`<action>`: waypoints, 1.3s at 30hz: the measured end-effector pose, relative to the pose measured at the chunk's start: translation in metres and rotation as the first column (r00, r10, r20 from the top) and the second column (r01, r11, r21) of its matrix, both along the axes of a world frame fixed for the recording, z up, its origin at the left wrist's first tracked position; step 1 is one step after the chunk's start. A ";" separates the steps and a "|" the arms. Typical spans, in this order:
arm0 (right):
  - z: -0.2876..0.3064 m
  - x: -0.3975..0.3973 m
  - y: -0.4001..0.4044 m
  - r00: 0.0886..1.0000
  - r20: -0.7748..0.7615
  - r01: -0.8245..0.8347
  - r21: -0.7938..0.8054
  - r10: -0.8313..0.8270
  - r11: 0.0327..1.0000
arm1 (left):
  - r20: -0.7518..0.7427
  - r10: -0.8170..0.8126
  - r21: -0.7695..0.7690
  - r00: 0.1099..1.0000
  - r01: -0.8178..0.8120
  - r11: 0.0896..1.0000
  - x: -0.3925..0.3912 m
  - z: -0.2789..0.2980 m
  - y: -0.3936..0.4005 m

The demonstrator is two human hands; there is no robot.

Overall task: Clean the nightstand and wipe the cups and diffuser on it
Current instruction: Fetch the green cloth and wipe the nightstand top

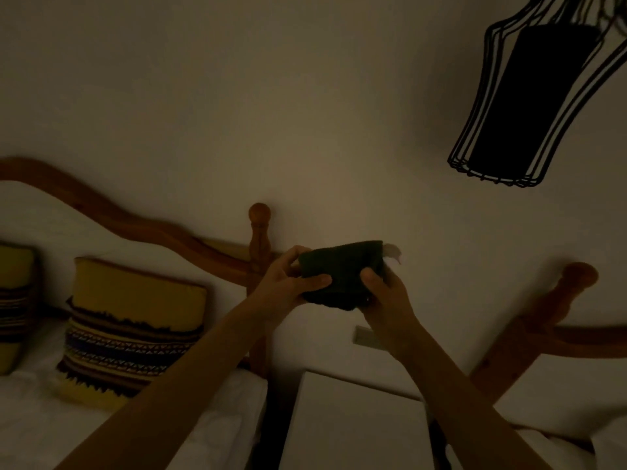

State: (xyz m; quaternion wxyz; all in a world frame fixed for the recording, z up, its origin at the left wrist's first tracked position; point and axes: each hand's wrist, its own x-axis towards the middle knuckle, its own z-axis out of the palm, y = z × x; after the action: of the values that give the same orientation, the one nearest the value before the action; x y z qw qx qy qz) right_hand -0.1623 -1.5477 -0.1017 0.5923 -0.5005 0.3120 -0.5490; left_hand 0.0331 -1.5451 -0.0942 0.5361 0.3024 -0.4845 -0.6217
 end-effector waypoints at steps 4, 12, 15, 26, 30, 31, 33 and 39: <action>0.000 0.031 0.001 0.993 0.101 0.049 0.067 -0.056 0.997 | -0.111 0.126 0.022 0.986 -0.124 0.992 -0.005 -0.025 0.002; -0.048 0.099 -0.001 0.967 0.238 -0.018 0.411 -0.089 0.911 | -0.030 0.296 0.266 0.955 -0.278 0.923 0.037 -0.092 0.012; -0.078 0.132 -0.001 0.987 0.151 -0.020 0.497 -0.063 0.867 | 0.049 0.358 0.369 0.933 -0.350 0.861 0.073 -0.120 0.022; -0.217 0.270 0.023 0.988 -0.066 -0.052 0.703 0.138 0.709 | 0.215 0.524 0.671 0.824 -0.514 0.534 0.187 -0.251 0.091; -0.271 0.299 0.035 0.912 -0.328 0.011 0.618 0.245 0.786 | 0.292 0.389 0.760 0.874 -0.459 0.461 0.216 -0.306 0.119; -0.283 0.304 0.039 0.885 -0.376 0.006 0.596 0.273 0.803 | 0.297 0.345 0.788 0.890 -0.433 0.438 0.223 -0.318 0.127; -0.306 0.309 0.045 0.827 -0.465 -0.006 0.554 0.315 0.833 | 0.311 0.277 0.824 0.909 -0.403 0.398 0.235 -0.343 0.140; -0.364 0.317 0.058 0.665 -0.635 -0.013 0.516 0.393 0.857 | 0.842 0.037 0.480 0.539 -0.778 0.405 0.267 -0.420 0.173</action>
State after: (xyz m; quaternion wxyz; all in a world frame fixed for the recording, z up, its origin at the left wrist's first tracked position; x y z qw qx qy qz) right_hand 0.1545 -1.4899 -0.4657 0.5829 -0.5486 0.5820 -0.1430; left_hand 0.2998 -1.3720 -0.5139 0.2347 0.8541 -0.1937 -0.4217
